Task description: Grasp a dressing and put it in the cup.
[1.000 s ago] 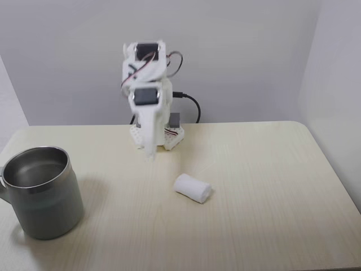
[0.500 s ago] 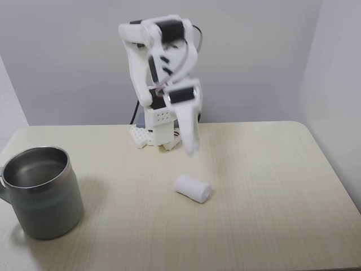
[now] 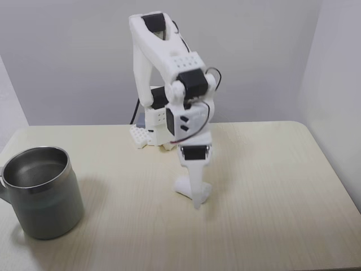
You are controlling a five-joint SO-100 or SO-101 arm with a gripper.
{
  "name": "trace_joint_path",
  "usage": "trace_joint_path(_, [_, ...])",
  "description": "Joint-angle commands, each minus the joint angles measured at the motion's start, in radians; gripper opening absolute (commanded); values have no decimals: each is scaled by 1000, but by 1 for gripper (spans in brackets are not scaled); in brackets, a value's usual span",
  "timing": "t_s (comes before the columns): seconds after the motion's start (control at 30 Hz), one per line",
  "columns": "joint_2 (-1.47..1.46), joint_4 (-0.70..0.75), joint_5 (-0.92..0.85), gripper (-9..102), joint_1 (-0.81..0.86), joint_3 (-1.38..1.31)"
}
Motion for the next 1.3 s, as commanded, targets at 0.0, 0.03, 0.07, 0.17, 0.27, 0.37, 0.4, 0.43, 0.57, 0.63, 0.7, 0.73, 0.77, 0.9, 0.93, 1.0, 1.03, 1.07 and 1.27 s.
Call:
trace_joint_path(0.0, [43, -32, -29, 44, 6, -17])
trace_joint_path(0.03, [54, -52, -40, 44, 12, -31])
trace_joint_path(0.07, [63, -74, -51, 44, 17, -44])
trace_joint_path(0.17, [64, -87, -72, 43, 20, -60])
trace_joint_path(0.27, [26, -100, -84, 41, 25, -86])
trace_joint_path(0.37, [21, -106, -103, 38, 26, -89])
trace_joint_path(0.4, [21, -107, -117, 36, 23, -89])
trace_joint_path(0.43, [21, -107, -132, 33, 20, -87])
trace_joint_path(0.57, [60, -114, -232, 13, 32, -57])
trace_joint_path(0.63, [127, -94, -284, 0, 41, -9])
trace_joint_path(0.7, [192, -67, -284, 0, 60, 32])
trace_joint_path(0.73, [206, -61, -284, 0, 64, 43])
trace_joint_path(0.77, [207, -61, -285, 0, 66, 44])
trace_joint_path(0.9, [201, -63, -287, 0, 63, 40])
trace_joint_path(0.93, [201, -63, -287, 0, 61, 40])
trace_joint_path(1.0, [199, -63, -291, 0, 60, 41])
trace_joint_path(1.03, [198, -63, -296, 0, 57, 44])
trace_joint_path(1.07, [195, -63, -299, 0, 58, 54])
trace_joint_path(1.27, [173, 129, -327, 0, 107, 293])
